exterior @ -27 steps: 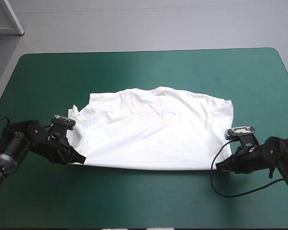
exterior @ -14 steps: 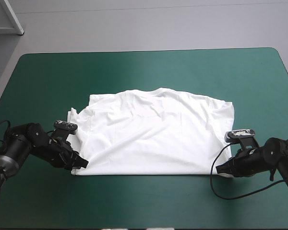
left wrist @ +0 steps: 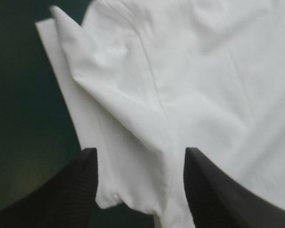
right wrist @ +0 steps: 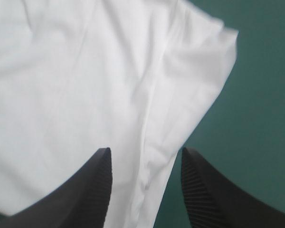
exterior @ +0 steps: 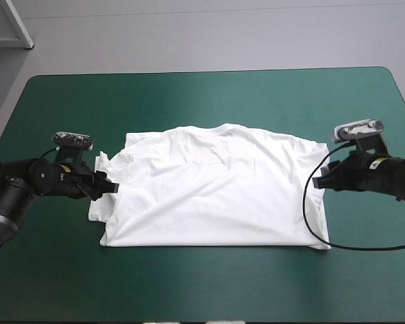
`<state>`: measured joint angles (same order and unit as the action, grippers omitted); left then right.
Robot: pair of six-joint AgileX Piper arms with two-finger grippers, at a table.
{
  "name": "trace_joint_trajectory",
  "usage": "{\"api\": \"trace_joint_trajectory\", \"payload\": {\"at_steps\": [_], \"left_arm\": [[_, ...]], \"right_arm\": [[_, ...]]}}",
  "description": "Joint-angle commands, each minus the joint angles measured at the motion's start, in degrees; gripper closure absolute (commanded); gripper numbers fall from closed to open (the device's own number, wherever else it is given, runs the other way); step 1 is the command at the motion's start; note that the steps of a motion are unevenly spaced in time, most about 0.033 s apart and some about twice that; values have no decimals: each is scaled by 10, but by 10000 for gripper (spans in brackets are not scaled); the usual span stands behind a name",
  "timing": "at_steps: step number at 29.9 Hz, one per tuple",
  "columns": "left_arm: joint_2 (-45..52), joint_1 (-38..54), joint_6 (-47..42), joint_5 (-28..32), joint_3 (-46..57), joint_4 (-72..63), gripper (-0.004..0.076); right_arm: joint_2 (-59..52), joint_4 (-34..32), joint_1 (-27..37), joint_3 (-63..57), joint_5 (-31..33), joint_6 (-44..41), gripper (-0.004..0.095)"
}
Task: Fold the cloth
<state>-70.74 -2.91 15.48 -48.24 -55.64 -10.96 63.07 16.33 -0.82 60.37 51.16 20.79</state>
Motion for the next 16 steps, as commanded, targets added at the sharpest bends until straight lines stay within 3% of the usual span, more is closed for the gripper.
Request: {"api": "trace_joint_trajectory", "payload": {"at_steps": [1,9,16], "left_arm": [[-15,18,-43,41,-37,25,318],[-114,127,23,65,-61,-95,318],[-177,135,84,39,-61,-141,325]], "right_arm": [[-12,5,3,65,-40,-1,460],[-6,22,3,78,-31,-1,460],[11,32,3,75,-31,-1,467]]}}
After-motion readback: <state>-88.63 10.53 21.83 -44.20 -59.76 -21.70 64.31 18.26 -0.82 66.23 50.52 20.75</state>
